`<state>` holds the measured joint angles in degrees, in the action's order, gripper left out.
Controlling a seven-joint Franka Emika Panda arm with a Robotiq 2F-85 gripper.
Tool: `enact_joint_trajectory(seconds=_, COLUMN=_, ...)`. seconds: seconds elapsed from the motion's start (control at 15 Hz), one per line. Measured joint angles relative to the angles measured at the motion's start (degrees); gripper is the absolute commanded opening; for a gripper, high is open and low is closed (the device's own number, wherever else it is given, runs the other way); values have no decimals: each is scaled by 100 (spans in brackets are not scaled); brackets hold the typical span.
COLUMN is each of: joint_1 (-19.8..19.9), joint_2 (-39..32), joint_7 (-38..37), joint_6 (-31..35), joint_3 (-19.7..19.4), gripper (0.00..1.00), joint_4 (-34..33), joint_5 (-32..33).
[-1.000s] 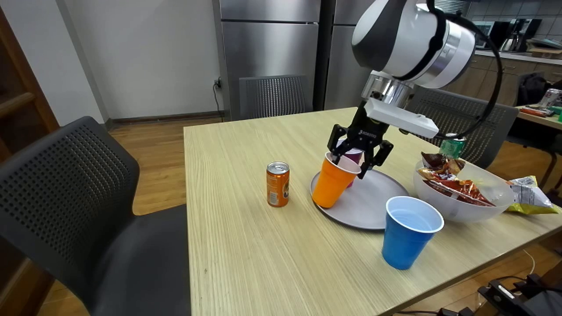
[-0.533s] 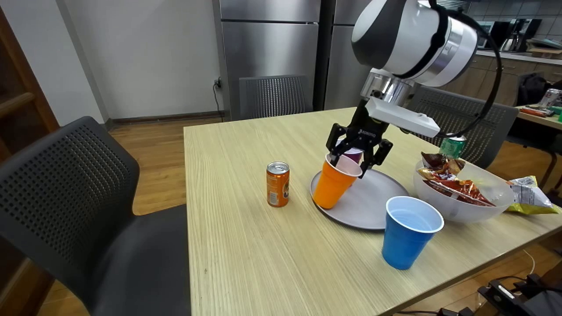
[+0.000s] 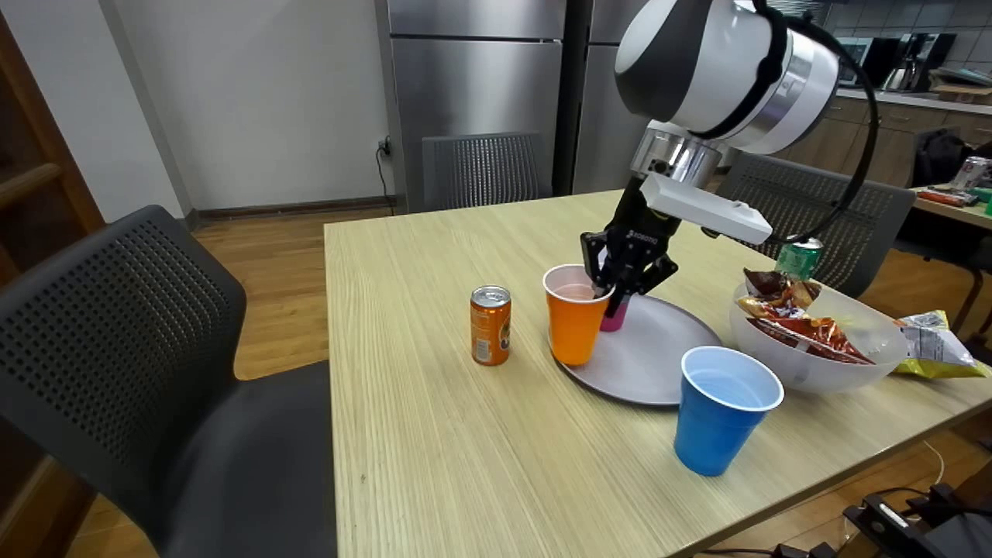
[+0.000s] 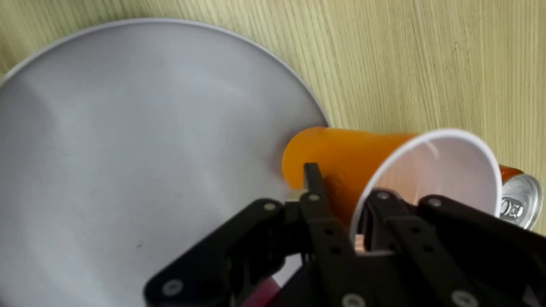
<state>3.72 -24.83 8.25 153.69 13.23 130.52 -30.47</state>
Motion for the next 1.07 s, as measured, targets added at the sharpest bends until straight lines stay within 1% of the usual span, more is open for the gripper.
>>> enact_joint_trajectory(seconds=0.47, joint_1=0, joint_2=149, joint_7=64, joint_6=1, joint_3=36, gripper=1, joint_4=145, joint_5=0)
enact_joint_trajectory(seconds=1.07, joint_1=24, joint_2=518, joint_7=142, joint_6=56, joint_3=-43, gripper=1, joint_4=590, joint_5=0)
